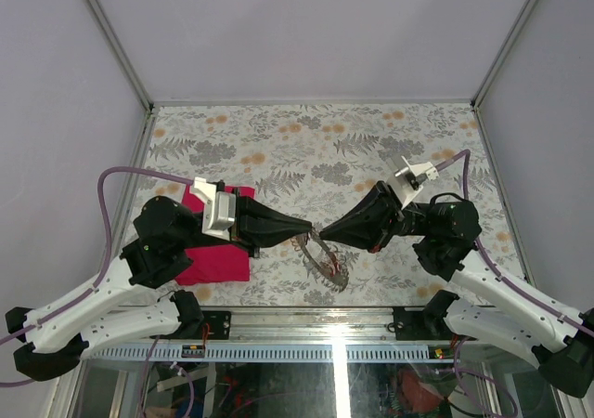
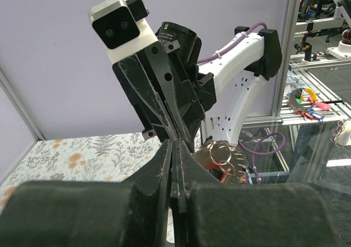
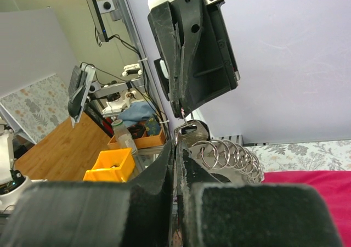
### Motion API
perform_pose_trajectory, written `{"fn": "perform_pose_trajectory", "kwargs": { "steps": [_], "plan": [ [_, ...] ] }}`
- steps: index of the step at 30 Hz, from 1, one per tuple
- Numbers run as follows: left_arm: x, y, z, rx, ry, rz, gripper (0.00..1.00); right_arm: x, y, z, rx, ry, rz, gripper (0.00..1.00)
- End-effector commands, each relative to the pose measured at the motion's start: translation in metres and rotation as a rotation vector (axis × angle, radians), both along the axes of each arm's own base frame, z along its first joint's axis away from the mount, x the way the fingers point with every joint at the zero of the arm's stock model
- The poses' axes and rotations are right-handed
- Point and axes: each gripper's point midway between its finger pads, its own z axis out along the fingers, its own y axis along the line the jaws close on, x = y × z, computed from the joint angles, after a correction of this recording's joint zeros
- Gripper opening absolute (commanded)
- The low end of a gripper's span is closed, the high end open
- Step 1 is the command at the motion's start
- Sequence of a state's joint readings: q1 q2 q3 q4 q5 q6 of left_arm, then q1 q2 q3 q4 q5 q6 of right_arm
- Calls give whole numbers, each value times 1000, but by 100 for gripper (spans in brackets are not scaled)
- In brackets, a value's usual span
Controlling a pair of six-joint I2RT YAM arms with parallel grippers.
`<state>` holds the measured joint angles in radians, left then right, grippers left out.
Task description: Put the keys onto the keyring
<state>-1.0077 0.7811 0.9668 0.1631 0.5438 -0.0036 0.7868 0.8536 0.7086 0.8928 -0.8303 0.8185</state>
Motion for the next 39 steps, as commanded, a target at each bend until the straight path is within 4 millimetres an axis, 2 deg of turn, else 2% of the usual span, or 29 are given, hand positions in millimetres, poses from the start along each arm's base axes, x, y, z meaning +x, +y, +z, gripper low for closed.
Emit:
{"fn": "perform_pose_trajectory", "kwargs": {
  "steps": [1, 15, 22, 28, 39],
  "plan": [
    [-8, 8, 30, -81, -54, -19, 0, -10, -2, 21, 68, -67, 1, 0],
    [-14, 6, 27, -60, -55, -57, 0, -13, -4, 27, 87, -85, -24, 0],
    [-14, 7, 27, -63, -57, -54, 0, -22, -10, 32, 111, -118, -4, 0],
    [-17, 6, 27, -56, -58, -74, 0, -15, -6, 29, 96, -100, -27, 0],
    [-17, 2, 22, -39, -49, -87, 0, -16, -7, 30, 98, -101, -32, 0]
  ]
}}
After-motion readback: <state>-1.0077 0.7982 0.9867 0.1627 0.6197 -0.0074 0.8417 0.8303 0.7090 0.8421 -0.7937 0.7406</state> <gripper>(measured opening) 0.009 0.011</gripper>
